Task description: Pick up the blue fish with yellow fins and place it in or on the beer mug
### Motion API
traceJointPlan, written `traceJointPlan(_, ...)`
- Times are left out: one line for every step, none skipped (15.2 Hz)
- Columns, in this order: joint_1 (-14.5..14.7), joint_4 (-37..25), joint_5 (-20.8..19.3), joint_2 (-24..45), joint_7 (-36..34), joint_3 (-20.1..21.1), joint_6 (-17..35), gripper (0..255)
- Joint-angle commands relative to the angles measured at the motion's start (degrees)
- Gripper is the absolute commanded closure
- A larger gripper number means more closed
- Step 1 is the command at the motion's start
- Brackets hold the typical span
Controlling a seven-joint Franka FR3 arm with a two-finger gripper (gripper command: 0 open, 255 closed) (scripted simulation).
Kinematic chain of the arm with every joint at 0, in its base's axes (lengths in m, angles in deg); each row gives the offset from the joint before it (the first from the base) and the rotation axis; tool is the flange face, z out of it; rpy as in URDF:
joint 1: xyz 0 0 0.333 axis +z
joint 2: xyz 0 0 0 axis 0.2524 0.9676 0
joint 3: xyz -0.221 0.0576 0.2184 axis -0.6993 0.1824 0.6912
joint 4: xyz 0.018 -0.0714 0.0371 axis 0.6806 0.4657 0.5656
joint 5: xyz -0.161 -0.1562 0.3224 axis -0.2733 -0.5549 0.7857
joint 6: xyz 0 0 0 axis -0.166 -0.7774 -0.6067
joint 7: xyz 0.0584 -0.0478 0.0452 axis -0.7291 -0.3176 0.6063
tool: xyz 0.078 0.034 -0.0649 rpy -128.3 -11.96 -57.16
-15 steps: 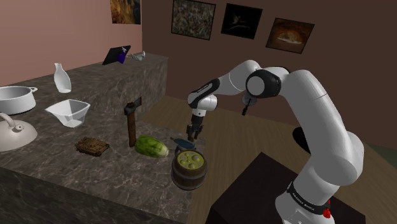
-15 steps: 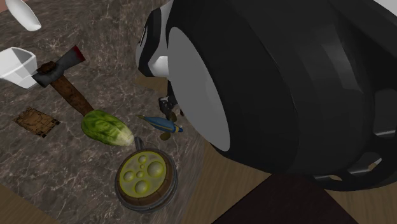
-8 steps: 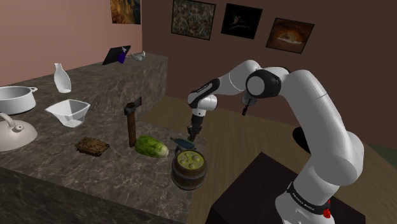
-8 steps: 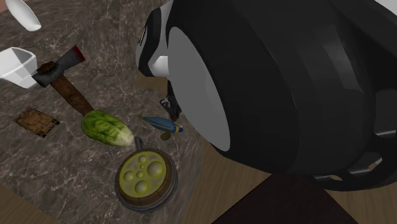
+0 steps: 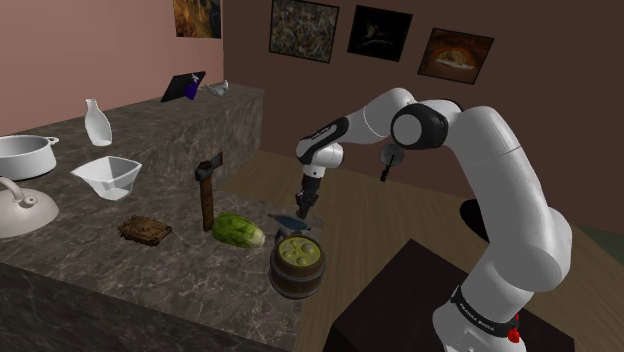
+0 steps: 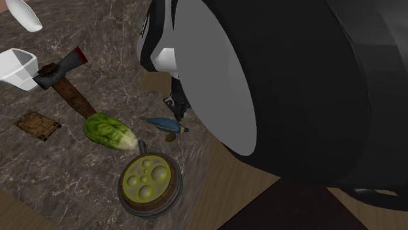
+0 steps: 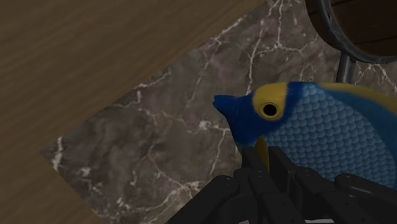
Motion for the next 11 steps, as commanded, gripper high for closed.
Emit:
traceJointPlan(0.18, 0.44, -0.23, -1.34, -0.39, -0.17, -0.82, 255)
traceJointPlan(0.23, 0.63, -0.34, -1.93, -0.54, -0.26, -1.21, 255)
traceJointPlan(0.28, 0.8, -0.45, -2.52, -0.69, -0.34, -1.6, 255)
traceJointPlan(0.32, 0.96, -0.56, -3.1, -0.84, -0.42, -2.01, 255)
traceJointPlan(0.37, 1.11, -0.68, -3.67, -0.99, -0.51, -2.41, 255)
traceJointPlan(0.41, 1.24, -0.79, -4.24, -1.15, -0.59, -2.83, 255)
traceJointPlan(0.46, 1.36, -0.91, -4.8, -1.31, -0.67, -3.25, 255)
traceJointPlan(0.5, 1.47, -1.03, -5.35, -1.47, -0.75, -3.67, 255)
traceJointPlan(0.54, 1.59, -1.15, -5.91, -1.62, -0.83, -4.09, 255)
traceJointPlan(0.58, 1.67, -1.27, -6.44, -1.79, -0.91, -4.53, 255)
traceJointPlan(0.62, 1.73, -1.39, -6.97, -1.95, -0.98, -4.98, 255)
